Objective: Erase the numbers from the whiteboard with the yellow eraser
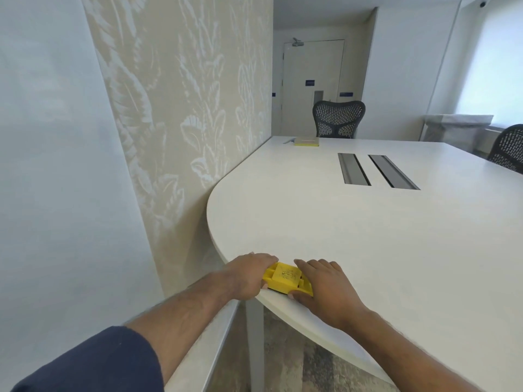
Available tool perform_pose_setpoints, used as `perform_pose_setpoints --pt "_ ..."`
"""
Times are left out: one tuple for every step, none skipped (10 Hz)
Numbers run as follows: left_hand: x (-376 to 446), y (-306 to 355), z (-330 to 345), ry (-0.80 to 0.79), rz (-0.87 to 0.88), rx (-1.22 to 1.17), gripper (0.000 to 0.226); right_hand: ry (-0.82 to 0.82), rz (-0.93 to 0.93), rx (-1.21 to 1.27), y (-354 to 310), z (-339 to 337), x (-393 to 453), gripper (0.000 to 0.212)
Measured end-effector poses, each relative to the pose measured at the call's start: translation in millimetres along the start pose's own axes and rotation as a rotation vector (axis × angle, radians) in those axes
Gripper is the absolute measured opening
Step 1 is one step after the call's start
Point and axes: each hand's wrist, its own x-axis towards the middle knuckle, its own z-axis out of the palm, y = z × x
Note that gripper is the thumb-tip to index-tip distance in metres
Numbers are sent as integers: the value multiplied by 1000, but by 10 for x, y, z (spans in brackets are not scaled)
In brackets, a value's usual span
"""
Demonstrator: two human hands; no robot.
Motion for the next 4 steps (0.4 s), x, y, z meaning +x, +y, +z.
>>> perform_pose_setpoints --pt "11 31 67 -48 -25 -4 66 -26 14 10 20 24 -33 66" --pt "-29 64 101 -60 -58 -22 70 -57 39 45 2 43 -54 66" --pt "-120 51 34 -38 -67 -18 75 -41 29 48 -6 23 8 71" --pt "-215 -37 -189 73 -85 28 79 26 31 45 -57 -58 181 79"
